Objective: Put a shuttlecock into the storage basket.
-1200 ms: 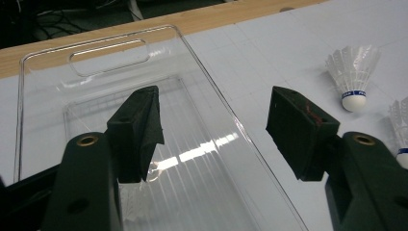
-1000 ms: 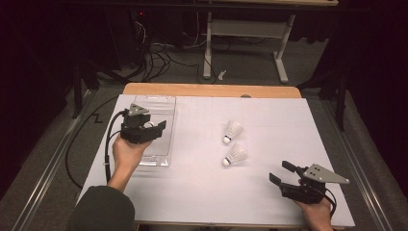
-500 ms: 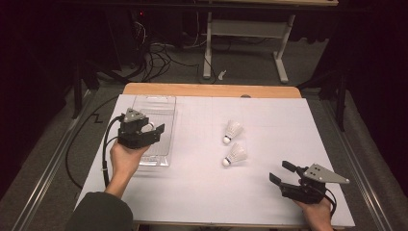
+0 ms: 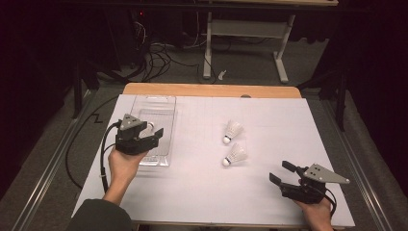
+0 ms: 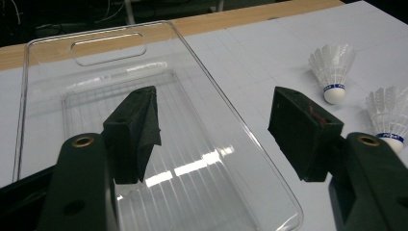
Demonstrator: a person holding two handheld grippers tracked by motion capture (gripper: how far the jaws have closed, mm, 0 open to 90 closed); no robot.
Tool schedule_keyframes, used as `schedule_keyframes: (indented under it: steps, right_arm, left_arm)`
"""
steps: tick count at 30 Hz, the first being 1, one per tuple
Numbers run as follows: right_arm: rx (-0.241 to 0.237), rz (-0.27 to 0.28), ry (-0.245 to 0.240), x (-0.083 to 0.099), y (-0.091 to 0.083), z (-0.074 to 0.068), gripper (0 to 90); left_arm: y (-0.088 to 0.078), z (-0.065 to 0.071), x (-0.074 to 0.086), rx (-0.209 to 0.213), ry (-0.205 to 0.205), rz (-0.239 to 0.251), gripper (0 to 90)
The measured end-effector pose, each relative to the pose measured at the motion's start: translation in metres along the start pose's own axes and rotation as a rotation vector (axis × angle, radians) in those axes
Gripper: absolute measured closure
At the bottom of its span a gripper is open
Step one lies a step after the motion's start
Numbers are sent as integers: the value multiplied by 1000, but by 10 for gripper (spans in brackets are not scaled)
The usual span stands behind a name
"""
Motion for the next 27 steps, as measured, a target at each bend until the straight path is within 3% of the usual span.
schedule_keyframes:
  steps: [27]
  right_arm:
    - [2,1,1,0,0,0,298]
  left_arm:
    - [-24,-1,28,-3,-28,64,351]
Point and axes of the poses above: each handheld gripper's, and its own axes: y roughly forward along the jaws, x roughly out of its underside, z roughly to its right, the point moved 2 cm from there along y, roughly forward along the jaws, and after that the axes turned 12 degrees about z, right-handed, at the moved point
